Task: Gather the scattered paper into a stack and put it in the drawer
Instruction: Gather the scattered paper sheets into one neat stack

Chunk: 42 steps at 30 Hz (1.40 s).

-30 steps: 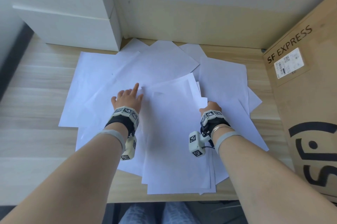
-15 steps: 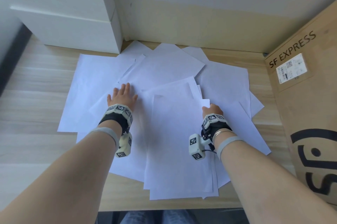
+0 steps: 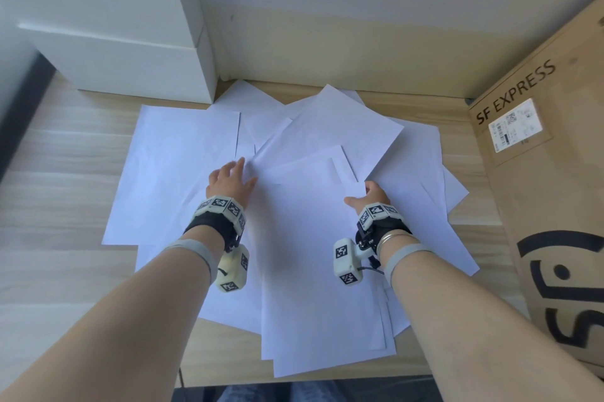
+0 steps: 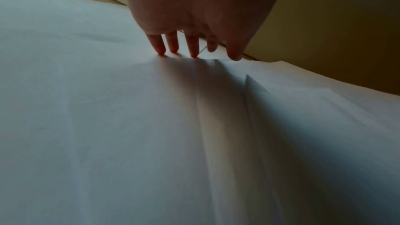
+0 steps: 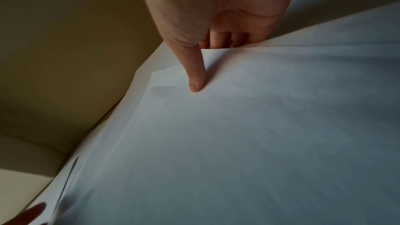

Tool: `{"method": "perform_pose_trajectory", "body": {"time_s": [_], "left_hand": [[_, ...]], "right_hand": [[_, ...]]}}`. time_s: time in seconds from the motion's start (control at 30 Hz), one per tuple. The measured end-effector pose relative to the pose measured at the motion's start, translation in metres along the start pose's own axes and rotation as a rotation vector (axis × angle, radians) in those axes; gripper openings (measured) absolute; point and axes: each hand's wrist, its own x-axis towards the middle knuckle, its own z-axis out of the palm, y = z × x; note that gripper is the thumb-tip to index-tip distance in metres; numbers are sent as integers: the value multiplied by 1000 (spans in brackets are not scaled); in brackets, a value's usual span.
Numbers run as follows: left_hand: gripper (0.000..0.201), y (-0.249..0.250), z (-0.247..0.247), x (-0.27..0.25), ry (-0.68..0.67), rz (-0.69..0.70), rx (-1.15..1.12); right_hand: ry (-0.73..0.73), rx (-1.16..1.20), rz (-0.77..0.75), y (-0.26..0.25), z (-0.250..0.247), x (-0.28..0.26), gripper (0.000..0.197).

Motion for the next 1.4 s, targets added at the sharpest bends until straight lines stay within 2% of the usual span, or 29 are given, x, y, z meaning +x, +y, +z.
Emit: {"method": "perform_pose_trajectory", "body": {"time_s": [0.1,0.23,0.33,0.57,0.73,0.8,0.87,1.0,1.03,1.07,1.17,1.27,1.33,1.4], "left_hand": [[62,12,2,-3,-29,43,-36],[72,19,2,-2,-98,52,-233],[82,14,-5,-3,-92,11,-409],[92,-2,-15,-12,-94,-101,-780],[122,-11,-6,-12,-164,-104,-986],[117,-12,-6,-15,-199,-105,-1002],[101,-7,-9,-21,-180,-63,-950],[80,4,-9,-23,80,-28,-948],[75,7,-10,-24,105,-41,-980],[69,9,-11,-25,89,-56,-1000],[49,15,-13,-27,-65,-59,-928],[52,19,-11,-25,-148,-77,-944],[57,19,-7,-23,-154,-102,-992],[50,19,-1,-19,-173,-110,-1031]], "right_hand": [[-34,5,-38,-2,2,-3,57],[11,23,-68,-4,3,-5,43],[46,135,-95,-1,1,-3,31],[34,372,-240,-9,-9,-9,25],[71,469,-283,-15,-14,-13,25],[76,490,-286,-14,-14,-12,25],[72,494,-288,-14,-14,-11,25],[101,495,-283,-15,-10,-9,23],[115,499,-282,-16,-9,-8,23],[124,502,-277,-16,-9,-7,22],[91,527,-279,-18,-9,-5,25],[36,545,-293,-20,-10,-7,29],[11,554,-293,-20,-11,-8,31],[-15,565,-292,-20,-12,-9,33]]}}
